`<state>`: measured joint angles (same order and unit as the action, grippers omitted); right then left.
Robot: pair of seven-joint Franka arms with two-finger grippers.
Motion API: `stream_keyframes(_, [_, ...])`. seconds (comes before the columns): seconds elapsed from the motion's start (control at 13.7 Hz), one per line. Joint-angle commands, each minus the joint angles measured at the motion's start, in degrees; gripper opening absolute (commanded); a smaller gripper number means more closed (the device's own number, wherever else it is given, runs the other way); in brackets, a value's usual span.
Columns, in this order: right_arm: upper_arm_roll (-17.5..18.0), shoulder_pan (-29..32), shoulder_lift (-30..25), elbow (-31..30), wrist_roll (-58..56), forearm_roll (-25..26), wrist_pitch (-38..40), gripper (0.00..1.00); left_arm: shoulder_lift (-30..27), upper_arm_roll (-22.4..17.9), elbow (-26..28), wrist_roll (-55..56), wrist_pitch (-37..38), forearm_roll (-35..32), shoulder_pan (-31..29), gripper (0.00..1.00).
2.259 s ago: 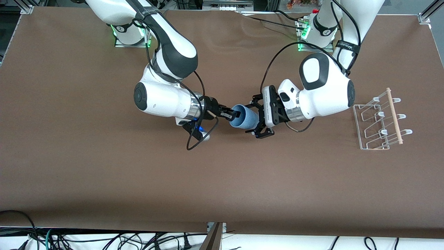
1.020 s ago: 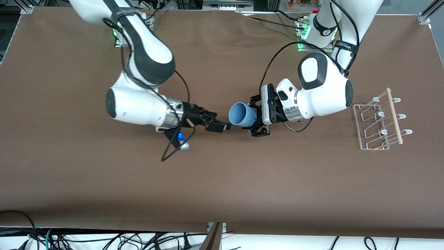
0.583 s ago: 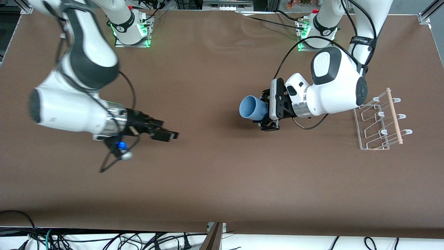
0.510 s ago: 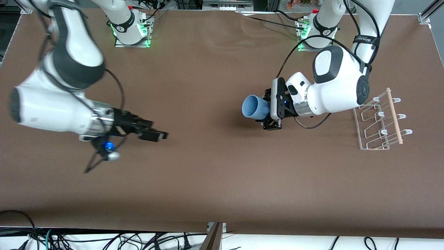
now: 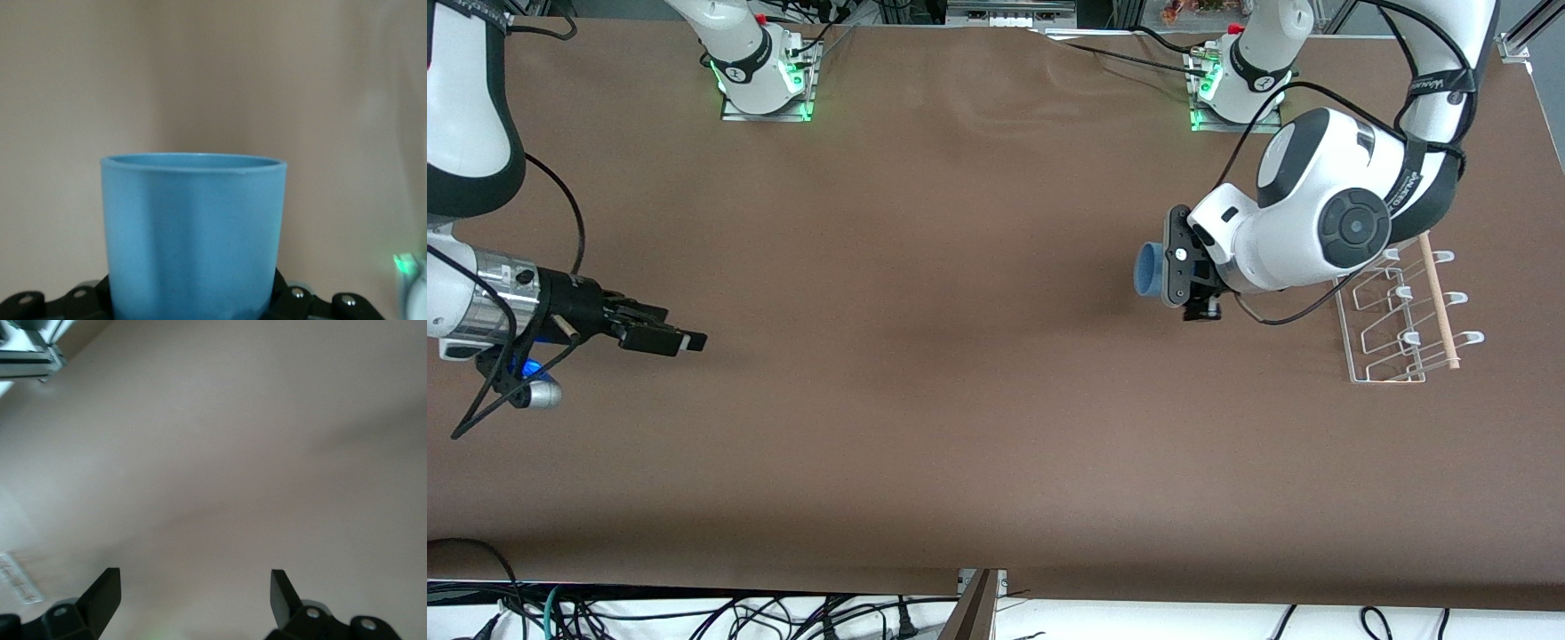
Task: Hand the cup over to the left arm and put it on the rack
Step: 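Carry the cup with the left gripper over the wire rack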
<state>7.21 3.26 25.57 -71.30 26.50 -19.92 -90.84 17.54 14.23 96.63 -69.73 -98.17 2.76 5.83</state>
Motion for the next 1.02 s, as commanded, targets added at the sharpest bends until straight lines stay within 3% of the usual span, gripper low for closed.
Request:
stream_keyframes(0.0, [-0.71,-0.36,-3.58,-2.51,-4.16,4.0,2.51,0.99,0.12,0.1,-1.09,6.51,7.44,-12.98,0.49,0.0])
stream_keyframes(0.36, [-0.62,-0.27,-17.28,-21.3,-10.76,13.83,-4.33,0.99,4.68,0.54,-0.03,17.23,18.52,-39.28,1.11,0.0])
stream_keyframes(0.58, [-0.53,-0.36,-24.84,-29.66,-16.21,17.28,-6.28,0.99,8.28,0.63,1.19,27.78,29.92,-47.56,3.91,0.0])
stream_keyframes(0.73, [-0.62,-0.36,-28.28,-33.27,-18.4,19.73,-6.71,0.99,7.6,0.63,6.44,33.31,32.6,-51.52,3.93,0.0])
stream_keyframes(0.95, [-0.62,-1.32,-28.38,-33.55,-19.82,21.59,-6.63,0.99,4.96,0.72,15.5,40.26,31.9,-57.24,1.29,0.0])
